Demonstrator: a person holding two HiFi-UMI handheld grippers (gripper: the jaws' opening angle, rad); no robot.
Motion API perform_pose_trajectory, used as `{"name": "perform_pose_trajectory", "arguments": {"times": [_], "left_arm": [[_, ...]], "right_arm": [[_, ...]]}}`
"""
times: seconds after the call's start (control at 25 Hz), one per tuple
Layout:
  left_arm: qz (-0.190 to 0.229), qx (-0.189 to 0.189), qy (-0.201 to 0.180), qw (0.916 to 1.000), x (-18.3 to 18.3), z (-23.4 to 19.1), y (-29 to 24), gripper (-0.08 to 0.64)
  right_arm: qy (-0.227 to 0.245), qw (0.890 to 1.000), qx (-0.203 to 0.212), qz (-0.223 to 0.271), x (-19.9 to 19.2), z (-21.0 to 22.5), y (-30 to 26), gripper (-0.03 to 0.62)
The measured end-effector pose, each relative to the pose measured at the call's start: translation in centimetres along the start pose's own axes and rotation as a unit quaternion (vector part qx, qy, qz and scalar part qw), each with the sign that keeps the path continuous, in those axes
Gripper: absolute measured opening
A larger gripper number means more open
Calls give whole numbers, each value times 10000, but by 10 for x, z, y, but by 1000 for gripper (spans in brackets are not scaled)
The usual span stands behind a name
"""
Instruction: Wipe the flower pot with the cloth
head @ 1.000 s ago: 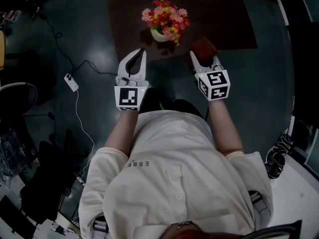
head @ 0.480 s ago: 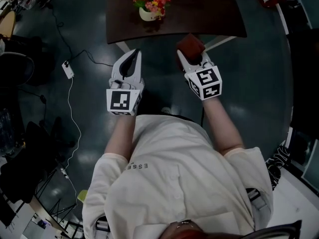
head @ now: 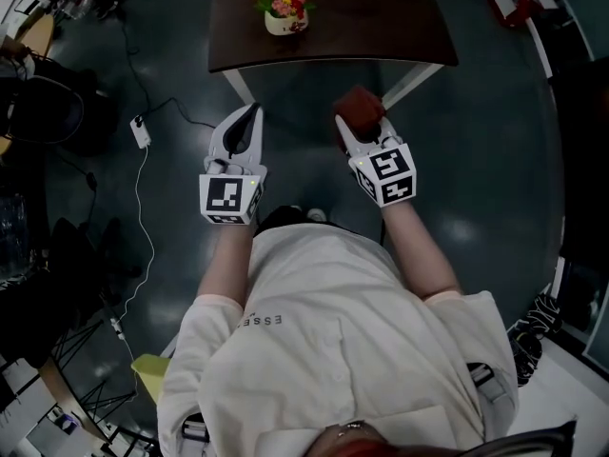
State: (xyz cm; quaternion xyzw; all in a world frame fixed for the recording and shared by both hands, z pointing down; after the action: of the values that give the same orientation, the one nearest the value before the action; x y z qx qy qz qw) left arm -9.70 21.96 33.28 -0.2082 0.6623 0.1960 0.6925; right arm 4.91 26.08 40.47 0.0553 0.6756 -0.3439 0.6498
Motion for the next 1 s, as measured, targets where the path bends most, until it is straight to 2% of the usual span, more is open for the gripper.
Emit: {"name": "perform_pose_trajectory", "arguments": {"times": [0.28, 0.52, 1.0], "left_arm": [[6, -103, 44, 9999, 16, -5, 10, 11], [419, -251, 100, 9988, 33, -7, 18, 11], [271, -131, 329, 9990, 28, -16, 13, 11]], "right_arm": [[5, 9999, -101, 33, 6, -13, 8, 46], [49, 10000, -82, 23, 9, -26, 8, 44], [149, 9998, -132, -28, 13, -23, 8, 44]]}}
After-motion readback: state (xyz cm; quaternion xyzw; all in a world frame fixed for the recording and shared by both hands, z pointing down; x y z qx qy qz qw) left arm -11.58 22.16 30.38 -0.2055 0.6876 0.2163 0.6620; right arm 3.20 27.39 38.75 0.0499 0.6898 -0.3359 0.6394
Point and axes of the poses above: the fingertips, and each gripper's own axes: y backward along the fingers, z to its right, x out of its top, the point moved 1 cm from there along y, backward along the fingers, and after that the axes turned 13 degrees about x, right-handed, at the moved point
